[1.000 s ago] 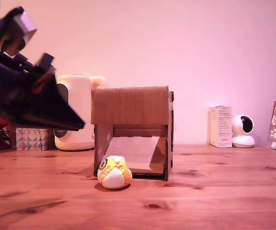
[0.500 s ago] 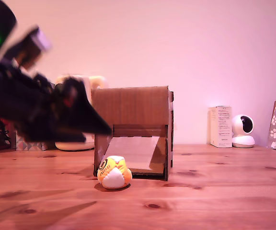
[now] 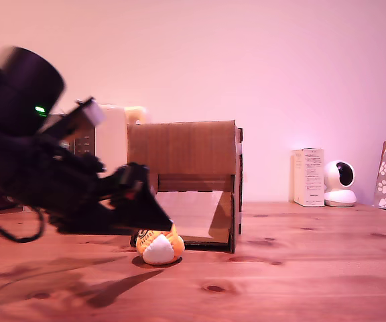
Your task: Drop the footbag into the cardboard dice tower
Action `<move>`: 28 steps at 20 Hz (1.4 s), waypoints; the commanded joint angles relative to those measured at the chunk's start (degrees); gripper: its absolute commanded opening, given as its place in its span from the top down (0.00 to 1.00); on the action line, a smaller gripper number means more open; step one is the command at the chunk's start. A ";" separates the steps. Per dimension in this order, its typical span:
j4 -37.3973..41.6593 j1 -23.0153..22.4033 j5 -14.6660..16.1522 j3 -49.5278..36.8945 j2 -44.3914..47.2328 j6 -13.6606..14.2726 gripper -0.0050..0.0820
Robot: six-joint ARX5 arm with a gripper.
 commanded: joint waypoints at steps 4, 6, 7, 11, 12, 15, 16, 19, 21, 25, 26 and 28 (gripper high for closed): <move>-1.38 -0.17 0.09 3.45 4.83 1.25 0.23; -2.97 -0.15 0.00 4.46 5.11 1.51 0.49; -3.58 -0.15 -0.07 4.87 5.11 1.66 0.64; -5.49 0.44 0.33 5.84 4.70 1.64 0.93; -7.21 0.44 0.90 5.95 3.76 1.62 0.94; -14.53 0.42 3.85 5.95 -1.53 1.62 0.93; -17.25 0.42 4.74 5.95 -3.93 1.62 0.93; -24.02 0.42 5.70 5.97 -11.78 1.64 0.93; -27.02 0.42 5.70 5.97 -16.90 1.64 0.93; -28.20 0.42 5.68 5.99 -27.28 1.64 0.93; -27.23 0.42 5.60 5.99 -29.24 1.68 0.93; -23.74 0.42 5.57 5.99 -32.11 1.77 0.93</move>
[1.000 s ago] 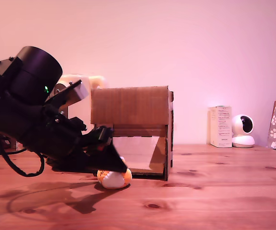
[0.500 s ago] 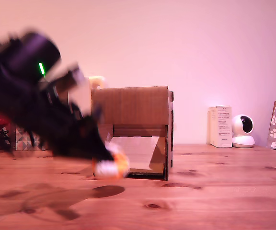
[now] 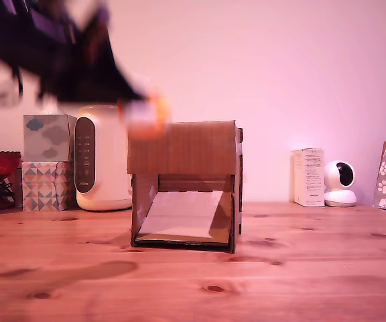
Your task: Drop the footbag into the cardboard dice tower
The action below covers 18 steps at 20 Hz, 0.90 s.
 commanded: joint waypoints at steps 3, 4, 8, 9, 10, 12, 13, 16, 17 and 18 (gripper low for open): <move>12.35 -0.09 -0.81 -0.07 -0.24 0.94 0.93; 15.10 -0.09 -1.66 0.39 0.42 1.22 0.93; 14.03 -0.07 -2.43 7.28 4.35 1.38 0.93; 12.20 0.00 -2.40 9.99 5.86 1.44 0.93; 9.31 0.00 -2.40 12.94 7.54 1.92 0.93; 1.79 -0.02 -2.38 19.91 11.72 2.01 0.93; -2.45 0.00 -2.38 23.71 14.27 1.99 0.93; -15.58 0.33 -2.38 34.86 21.73 2.86 0.93; -19.41 0.44 -2.38 38.03 23.87 3.32 0.93; -22.16 0.48 -2.38 40.79 25.99 3.45 0.93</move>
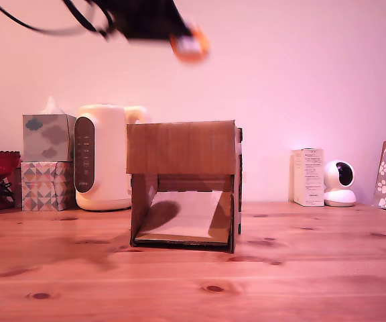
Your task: Drop the footbag into the cardboard dice tower
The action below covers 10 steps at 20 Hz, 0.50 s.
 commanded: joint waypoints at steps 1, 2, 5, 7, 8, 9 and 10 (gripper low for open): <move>-3.43 0.28 0.04 2.93 2.75 0.63 0.93; -4.24 0.35 0.00 4.44 4.17 1.62 0.93; -5.79 1.01 0.02 7.10 6.86 1.90 0.93; -7.06 1.42 0.02 7.15 7.28 1.92 0.93; -7.41 1.66 0.02 7.15 7.30 1.95 0.93; -7.23 1.77 0.00 7.15 7.30 2.58 0.93; -6.97 1.77 0.00 7.17 7.28 3.45 0.89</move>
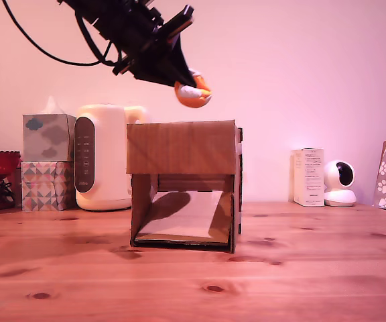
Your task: Drop the footbag into the cardboard dice tower
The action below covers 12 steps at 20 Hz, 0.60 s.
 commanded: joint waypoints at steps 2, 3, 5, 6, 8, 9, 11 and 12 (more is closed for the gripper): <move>0.94 0.26 0.02 0.79 0.28 0.92 0.54; 1.03 0.26 0.02 0.79 0.28 0.87 0.27; 0.85 0.26 -0.48 0.81 0.24 0.92 0.05; 0.20 0.26 -0.48 0.87 -0.17 0.90 0.07; -1.01 0.26 -0.44 0.87 -1.27 0.92 0.07; -2.14 0.26 -0.39 0.90 -2.14 0.92 0.07; -5.49 0.26 -0.39 0.90 -4.15 0.92 0.13; -7.45 0.26 -0.35 0.90 -5.18 0.90 0.29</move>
